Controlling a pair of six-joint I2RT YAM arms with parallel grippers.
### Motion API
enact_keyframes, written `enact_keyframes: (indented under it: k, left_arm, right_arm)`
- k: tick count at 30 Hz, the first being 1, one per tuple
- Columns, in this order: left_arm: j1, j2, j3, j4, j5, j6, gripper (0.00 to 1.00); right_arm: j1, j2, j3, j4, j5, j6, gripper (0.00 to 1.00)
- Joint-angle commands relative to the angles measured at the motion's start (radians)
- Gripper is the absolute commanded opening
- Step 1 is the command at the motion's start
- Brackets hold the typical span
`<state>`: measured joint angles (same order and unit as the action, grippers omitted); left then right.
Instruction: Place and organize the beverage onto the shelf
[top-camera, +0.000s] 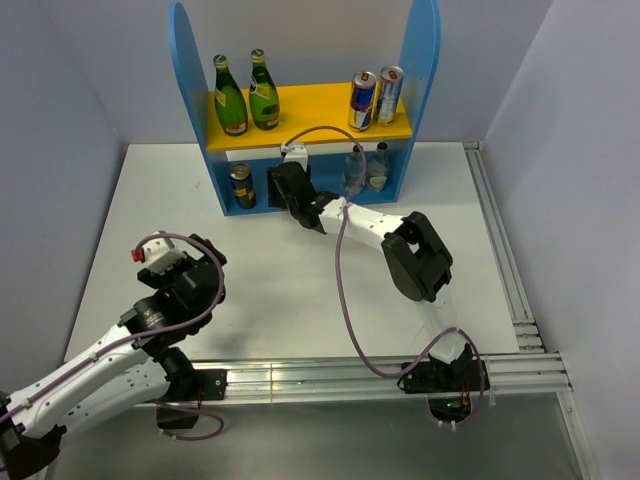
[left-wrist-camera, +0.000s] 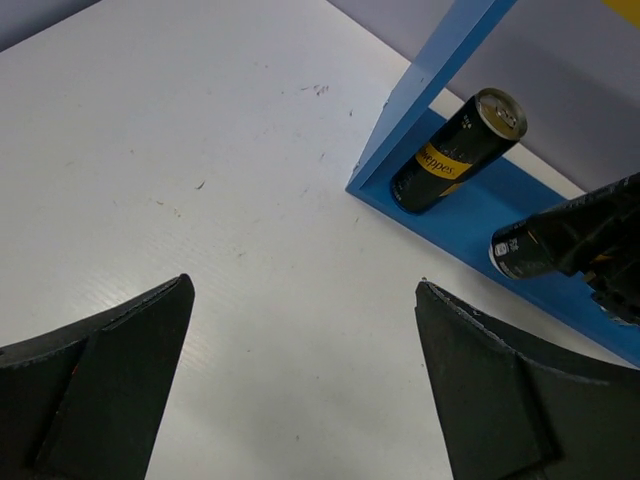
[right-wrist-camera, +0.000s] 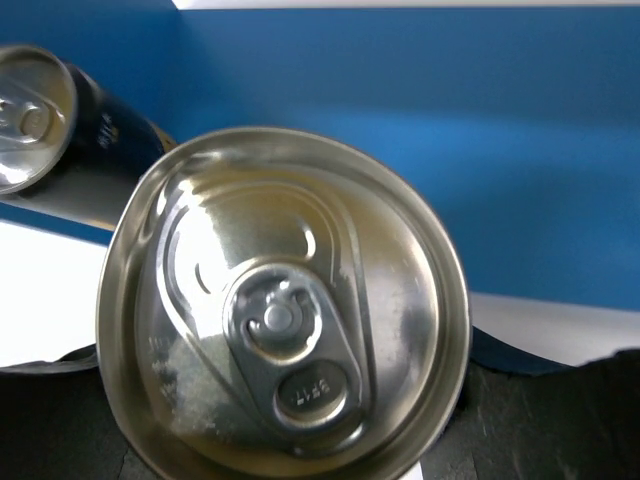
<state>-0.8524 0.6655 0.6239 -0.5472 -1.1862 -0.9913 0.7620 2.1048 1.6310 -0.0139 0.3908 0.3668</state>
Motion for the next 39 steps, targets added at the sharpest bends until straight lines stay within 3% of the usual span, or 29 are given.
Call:
enact_keyframes:
  k: [1, 13, 21, 28, 39]
  left_arm:
    - [-0.004, -0.052, -0.019, 0.061, -0.006, 0.036, 0.99]
    - [-0.004, -0.052, -0.029, 0.076, -0.001, 0.045, 0.99]
    - [-0.004, -0.061, -0.032, 0.082, 0.000, 0.049, 0.99]
    - [-0.004, -0.067, -0.033, 0.082, 0.003, 0.051, 0.99]
    - [-0.004, -0.069, -0.038, 0.095, 0.008, 0.063, 0.99]
  right_arm:
    - [-0.018, 0.026, 0.124, 0.095, 0.025, 0.004, 0.00]
    - [-0.032, 0.146, 0.270, 0.097, 0.010, 0.041, 0.00]
    - [-0.003, 0.098, 0.162, 0.149, 0.031, 0.075, 0.00]
    - [0.006, 0.107, 0.176, 0.141, 0.039, 0.073, 0.00]
    - [0.005, 0.221, 0.366, 0.101, 0.062, 0.031, 0.00]
